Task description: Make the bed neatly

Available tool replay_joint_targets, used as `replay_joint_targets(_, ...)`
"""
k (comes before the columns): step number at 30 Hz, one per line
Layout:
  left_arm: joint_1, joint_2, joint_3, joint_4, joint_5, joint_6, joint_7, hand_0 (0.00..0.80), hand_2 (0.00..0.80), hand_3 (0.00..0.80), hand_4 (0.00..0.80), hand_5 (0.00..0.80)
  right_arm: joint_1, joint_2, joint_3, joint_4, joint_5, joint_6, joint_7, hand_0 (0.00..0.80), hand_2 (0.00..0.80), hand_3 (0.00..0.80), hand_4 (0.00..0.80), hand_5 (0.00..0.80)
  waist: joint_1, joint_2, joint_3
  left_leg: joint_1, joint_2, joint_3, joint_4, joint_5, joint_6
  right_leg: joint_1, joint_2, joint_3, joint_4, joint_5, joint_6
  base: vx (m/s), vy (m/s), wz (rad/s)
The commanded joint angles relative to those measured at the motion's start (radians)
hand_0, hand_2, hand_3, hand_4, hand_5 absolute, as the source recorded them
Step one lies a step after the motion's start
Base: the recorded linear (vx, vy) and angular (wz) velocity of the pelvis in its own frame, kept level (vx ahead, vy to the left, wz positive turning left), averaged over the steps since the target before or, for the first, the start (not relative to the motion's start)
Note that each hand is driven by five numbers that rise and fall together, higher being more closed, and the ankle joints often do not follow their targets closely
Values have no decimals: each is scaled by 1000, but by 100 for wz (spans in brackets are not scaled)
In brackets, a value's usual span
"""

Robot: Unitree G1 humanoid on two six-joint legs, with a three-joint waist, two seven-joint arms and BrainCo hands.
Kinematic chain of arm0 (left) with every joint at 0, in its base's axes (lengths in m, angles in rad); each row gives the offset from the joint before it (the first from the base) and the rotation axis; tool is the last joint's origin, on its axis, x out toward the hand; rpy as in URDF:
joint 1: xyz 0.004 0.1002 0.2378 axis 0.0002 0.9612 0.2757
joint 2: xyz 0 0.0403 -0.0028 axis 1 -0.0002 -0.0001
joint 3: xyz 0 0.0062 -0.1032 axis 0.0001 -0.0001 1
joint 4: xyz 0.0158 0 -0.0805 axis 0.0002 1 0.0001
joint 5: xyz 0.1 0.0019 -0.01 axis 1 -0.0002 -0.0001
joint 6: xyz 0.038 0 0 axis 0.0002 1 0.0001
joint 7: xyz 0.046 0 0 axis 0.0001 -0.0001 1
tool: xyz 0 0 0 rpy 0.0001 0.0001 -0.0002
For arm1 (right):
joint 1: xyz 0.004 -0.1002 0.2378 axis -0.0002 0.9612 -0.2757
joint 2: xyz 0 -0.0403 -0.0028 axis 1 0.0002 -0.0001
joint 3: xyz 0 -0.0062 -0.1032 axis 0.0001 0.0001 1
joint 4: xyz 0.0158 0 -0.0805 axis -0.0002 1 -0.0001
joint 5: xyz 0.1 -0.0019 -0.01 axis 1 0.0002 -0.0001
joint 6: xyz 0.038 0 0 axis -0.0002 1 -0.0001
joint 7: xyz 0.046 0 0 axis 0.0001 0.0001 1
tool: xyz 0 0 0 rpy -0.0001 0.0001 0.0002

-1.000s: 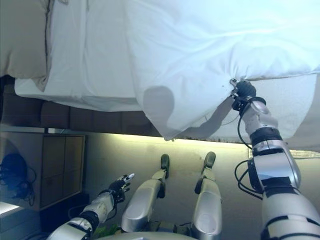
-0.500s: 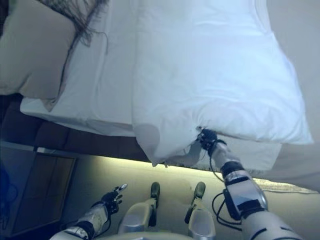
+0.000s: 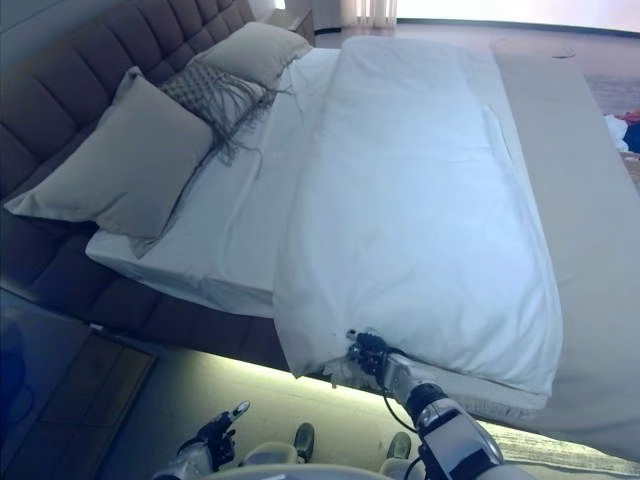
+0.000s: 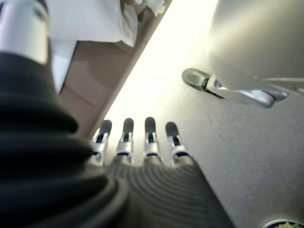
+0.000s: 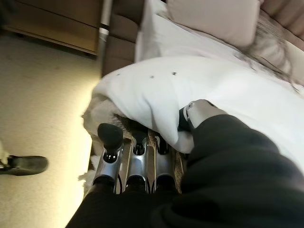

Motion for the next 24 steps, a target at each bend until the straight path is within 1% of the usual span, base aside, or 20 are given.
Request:
replay_joint_targets(1,-78,8,16,36,7,-36,18,0,0,0,0,0,8,113,113,-23,-57,97,50,800,800,800,800,800,42,-14,18,-42,-28,-13,-1,64,12,23,-81,28,77,-16,63,-45,74,1)
replay_joint_targets(6,-103,5,29,1,-13,-53,31,0,0,0,0,0,20,137,176,11,-91,142,65,800,800,800,800,800,53,2,43,-68,-34,-33,-1,72,13,6,-89,21,75,-9,67,-77,72,7)
replay_joint_targets(8,-114,6,24,-23,-14,-57,27,0,0,0,0,0,21,145,196,13,-84,178,84,800,800,800,800,800,59,10,55,-81,-37,-42,-1,78,11,-3,-94,16,74,-6,69,-95,72,15)
replay_joint_targets(11,-127,4,17,-58,-21,-56,14,0,0,0,0,0,31,152,222,13,-66,201,94,800,800,800,800,800,65,23,69,-98,-43,-52,-1,85,11,-13,-100,8,71,-1,71,-76,79,20)
replay_joint_targets(12,-129,3,12,-69,-26,-55,13,0,0,0,0,0,34,150,228,7,-53,200,92,800,800,800,800,800,67,27,72,-103,-45,-55,-1,87,10,-15,-102,5,70,1,71,-54,73,20)
replay_joint_targets(15,-133,0,5,-85,-44,-50,-2,0,0,0,0,0,29,149,225,-4,-31,165,82,800,800,800,800,800,71,32,83,-116,-49,-63,-1,94,8,-22,-105,-2,69,3,73,-47,54,14)
replay_joint_targets(17,-140,-1,2,-91,-69,-24,-43,0,0,0,0,0,12,149,218,-18,-22,135,64,800,800,800,800,800,71,31,92,-127,-49,-67,-1,97,6,-33,-106,-5,71,3,72,-57,21,8)
replay_joint_targets(19,-149,-5,-7,-85,-79,-20,-65,0,0,0,0,0,-12,143,205,-26,-6,118,49,800,800,800,800,800,72,30,102,-137,-49,-69,-1,101,5,-45,-105,-5,75,3,71,-58,25,12)
replay_joint_targets(22,-166,-18,-16,-70,-184,0,-101,0,0,0,0,0,-66,132,170,-34,24,90,38,800,800,800,800,800,68,29,124,-155,-45,-71,-1,107,1,-66,-102,-5,82,2,66,-59,34,9)
replay_joint_targets(24,-178,-33,-6,-43,-292,48,-162,0,0,0,0,0,-99,134,158,-54,45,83,36,800,800,800,800,800,62,24,139,-164,-40,-69,-1,109,-2,-78,-96,-2,83,1,63,-54,19,-1)
